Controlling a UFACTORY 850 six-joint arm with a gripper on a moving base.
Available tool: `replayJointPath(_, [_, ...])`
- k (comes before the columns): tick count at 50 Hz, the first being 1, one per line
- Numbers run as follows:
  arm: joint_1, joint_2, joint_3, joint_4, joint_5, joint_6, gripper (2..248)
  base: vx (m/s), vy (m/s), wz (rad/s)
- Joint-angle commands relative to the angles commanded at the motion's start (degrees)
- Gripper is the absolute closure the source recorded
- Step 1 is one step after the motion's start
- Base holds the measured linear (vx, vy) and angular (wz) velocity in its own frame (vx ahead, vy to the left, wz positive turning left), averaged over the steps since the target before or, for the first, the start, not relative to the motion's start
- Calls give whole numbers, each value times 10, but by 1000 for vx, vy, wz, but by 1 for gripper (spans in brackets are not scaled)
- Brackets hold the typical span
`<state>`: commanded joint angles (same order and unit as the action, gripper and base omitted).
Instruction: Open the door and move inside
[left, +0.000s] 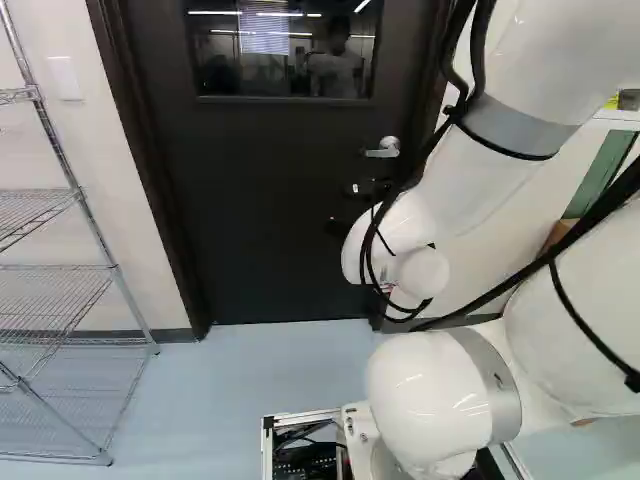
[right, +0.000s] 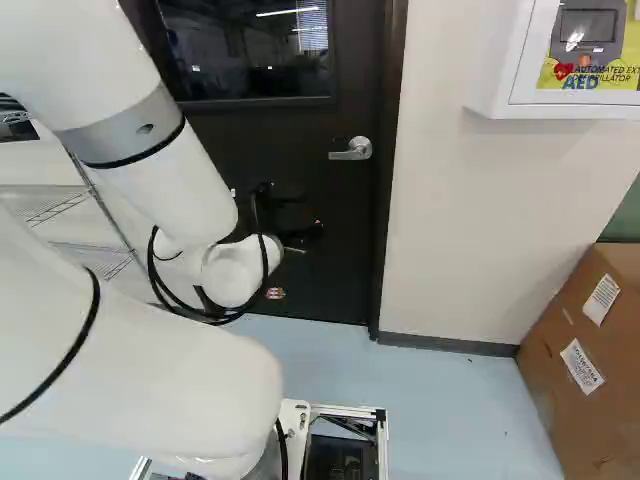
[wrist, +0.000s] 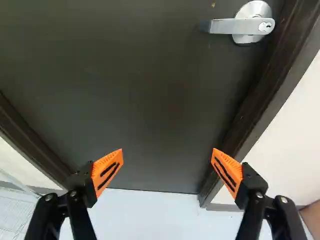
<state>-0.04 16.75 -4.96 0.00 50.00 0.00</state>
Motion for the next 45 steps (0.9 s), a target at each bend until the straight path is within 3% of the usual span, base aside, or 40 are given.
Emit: replayJointPath(45, [-54,-19,-81,0,0,0,3,0,0,0])
